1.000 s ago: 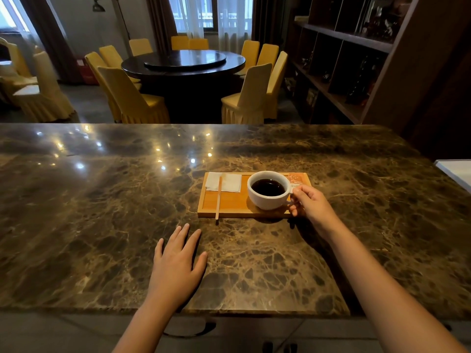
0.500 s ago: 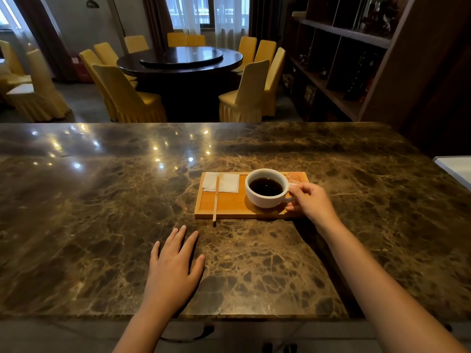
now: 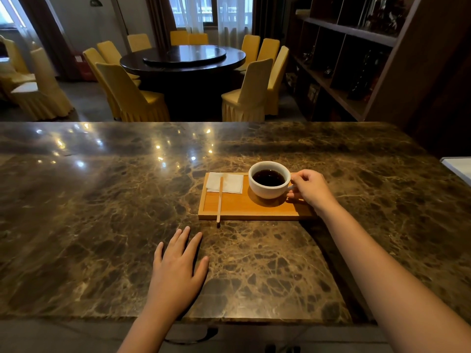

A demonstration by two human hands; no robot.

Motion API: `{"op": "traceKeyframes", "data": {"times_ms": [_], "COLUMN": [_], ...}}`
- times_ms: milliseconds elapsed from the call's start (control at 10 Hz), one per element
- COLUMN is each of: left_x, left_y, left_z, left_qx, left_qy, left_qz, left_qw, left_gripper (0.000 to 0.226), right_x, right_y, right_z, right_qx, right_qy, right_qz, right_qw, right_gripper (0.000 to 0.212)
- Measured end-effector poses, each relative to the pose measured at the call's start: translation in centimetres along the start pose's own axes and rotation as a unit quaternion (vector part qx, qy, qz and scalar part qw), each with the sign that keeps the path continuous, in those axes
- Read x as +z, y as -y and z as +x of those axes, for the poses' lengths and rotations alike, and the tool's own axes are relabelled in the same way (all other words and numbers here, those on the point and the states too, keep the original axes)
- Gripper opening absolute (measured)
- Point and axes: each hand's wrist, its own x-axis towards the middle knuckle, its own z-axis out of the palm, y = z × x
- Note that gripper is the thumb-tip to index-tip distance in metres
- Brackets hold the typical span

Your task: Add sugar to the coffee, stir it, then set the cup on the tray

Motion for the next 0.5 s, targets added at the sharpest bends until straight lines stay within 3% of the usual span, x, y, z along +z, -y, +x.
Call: {"op": "traceKeyframes", "data": {"times_ms": [400,500], "left_x": [-0.2,-0.3], "left_y": [-0.2,-0.2], "left_z": [0.1,0.0], "left_qx": [0.002,-0.003], "left_qy": [0.0,0.003], "left_qz": [-0.004,-0.008], "left_qw": [1.0,1.0], "left_gripper": [0.066,0.066], "right_x": [0.0,-0.5], "right_y": [0.3,0.0], "right_z": [0.7,-1.2], "right_qx": [-0.002,-0.015], "right_qy": [-0.008,-0.063], "right_qz": [0.0,-0.022], "right_qw": [1.0,0.998], "right_gripper": [0.025,0.031]}}
